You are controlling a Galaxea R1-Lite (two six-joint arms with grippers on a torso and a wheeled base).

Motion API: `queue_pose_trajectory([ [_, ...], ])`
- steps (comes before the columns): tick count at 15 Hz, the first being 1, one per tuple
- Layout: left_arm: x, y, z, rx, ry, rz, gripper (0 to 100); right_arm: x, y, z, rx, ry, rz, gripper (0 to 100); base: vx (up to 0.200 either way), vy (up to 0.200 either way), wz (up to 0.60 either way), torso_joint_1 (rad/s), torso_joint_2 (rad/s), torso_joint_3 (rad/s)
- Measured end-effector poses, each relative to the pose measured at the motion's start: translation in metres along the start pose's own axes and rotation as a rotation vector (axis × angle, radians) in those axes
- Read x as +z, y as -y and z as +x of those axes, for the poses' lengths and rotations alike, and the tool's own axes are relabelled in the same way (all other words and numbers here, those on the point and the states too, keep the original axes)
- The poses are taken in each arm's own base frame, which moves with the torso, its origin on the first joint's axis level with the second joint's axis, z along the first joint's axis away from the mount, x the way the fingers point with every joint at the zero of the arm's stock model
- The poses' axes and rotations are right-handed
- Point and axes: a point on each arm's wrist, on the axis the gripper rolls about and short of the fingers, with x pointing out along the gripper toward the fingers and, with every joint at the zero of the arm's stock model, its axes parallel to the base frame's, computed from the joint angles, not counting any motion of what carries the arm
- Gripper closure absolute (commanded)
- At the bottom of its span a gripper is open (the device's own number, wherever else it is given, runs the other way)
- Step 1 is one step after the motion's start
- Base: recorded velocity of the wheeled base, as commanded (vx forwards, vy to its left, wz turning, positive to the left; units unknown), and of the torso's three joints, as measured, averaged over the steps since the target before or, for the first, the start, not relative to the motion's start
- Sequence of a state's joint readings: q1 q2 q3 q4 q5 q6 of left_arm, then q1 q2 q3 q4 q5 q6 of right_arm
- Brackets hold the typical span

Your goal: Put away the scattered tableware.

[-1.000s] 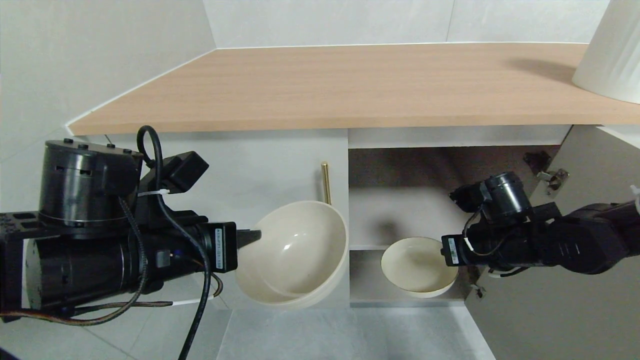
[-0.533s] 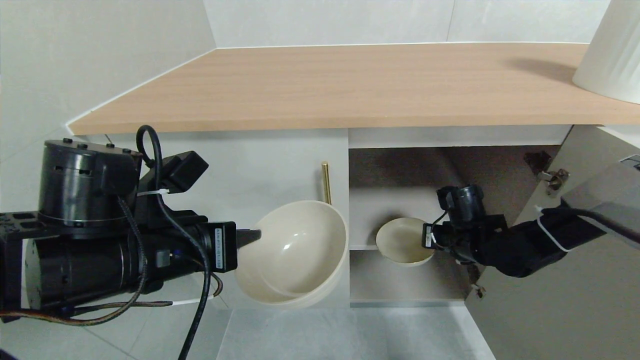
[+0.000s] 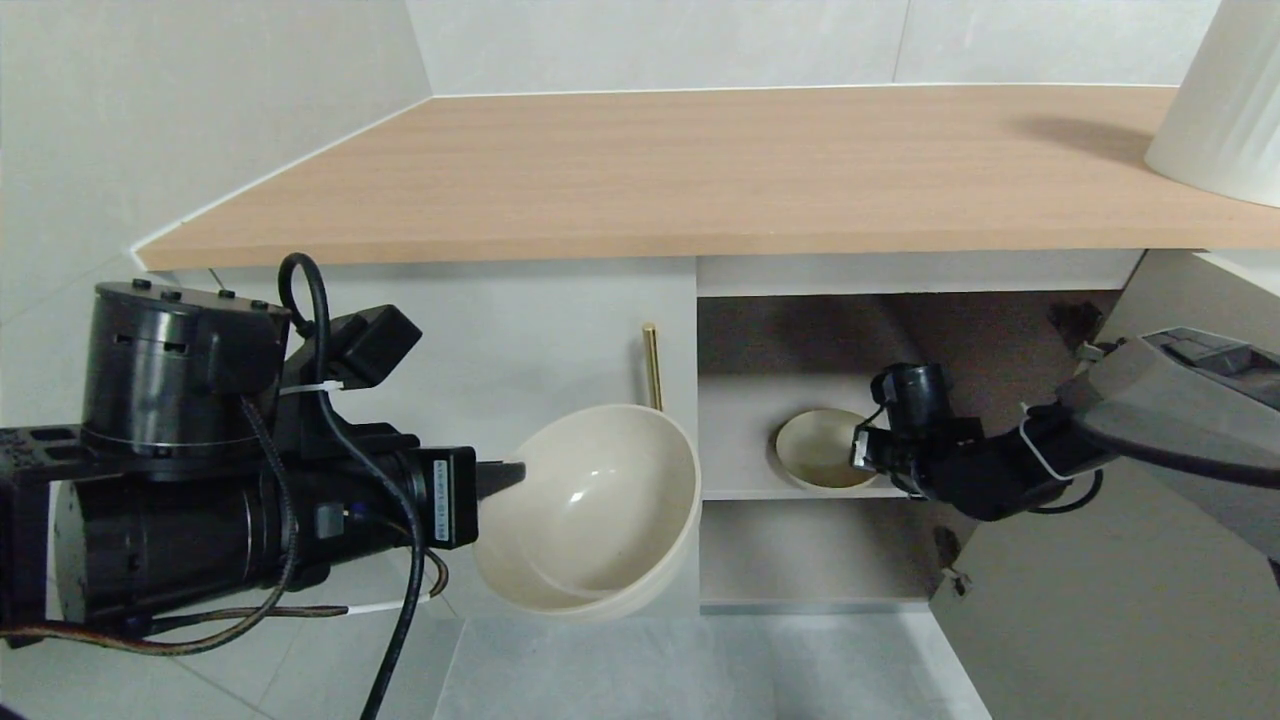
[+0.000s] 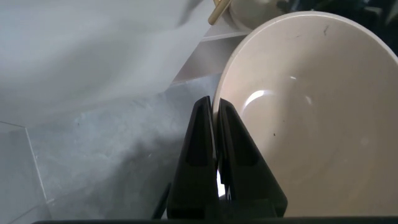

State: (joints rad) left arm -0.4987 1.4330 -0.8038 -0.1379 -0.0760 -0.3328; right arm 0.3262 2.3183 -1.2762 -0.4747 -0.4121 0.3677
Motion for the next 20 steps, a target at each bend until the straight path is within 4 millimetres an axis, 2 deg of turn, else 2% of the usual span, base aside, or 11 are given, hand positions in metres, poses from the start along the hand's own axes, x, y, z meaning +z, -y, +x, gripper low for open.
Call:
queue_pose_trajectory([
  [4,0.000,0.000,0.000,0.000,0.000,0.000,100,0.003,0.001,0.019,-0.043,0.031,0.017,100,0.000,0.000,0.00,0.000,0.00,0.000],
  [8,0.000,0.000,0.000,0.000,-0.002,0.000,100,0.004,0.003,0.025,-0.048,0.037,0.024,100,0.000,0.000,0.00,0.000,0.00,0.000],
  [9,0.000,0.000,0.001,0.000,-0.003,0.000,100,0.004,0.003,0.025,-0.048,0.037,0.024,0,0.000,0.000,0.00,0.000,0.00,0.000],
  [13,-0.004,0.002,0.005,-0.007,-0.026,0.007,100,0.008,0.003,0.022,-0.046,0.045,0.040,0,0.000,0.000,0.00,0.000,0.00,0.000],
  [16,-0.008,0.009,0.016,-0.027,-0.052,0.025,100,0.017,0.004,0.005,-0.022,0.048,0.048,0,0.000,0.000,0.00,0.000,0.00,0.000],
  [18,-0.018,0.013,0.033,-0.018,-0.105,0.082,100,0.030,0.003,-0.029,0.061,0.018,0.037,0,0.000,0.000,0.00,0.000,0.00,0.000],
  [20,-0.034,0.016,0.052,0.041,-0.168,0.167,100,0.040,0.004,-0.077,0.166,-0.111,-0.011,0,0.000,0.000,0.00,0.000,0.00,0.000],
])
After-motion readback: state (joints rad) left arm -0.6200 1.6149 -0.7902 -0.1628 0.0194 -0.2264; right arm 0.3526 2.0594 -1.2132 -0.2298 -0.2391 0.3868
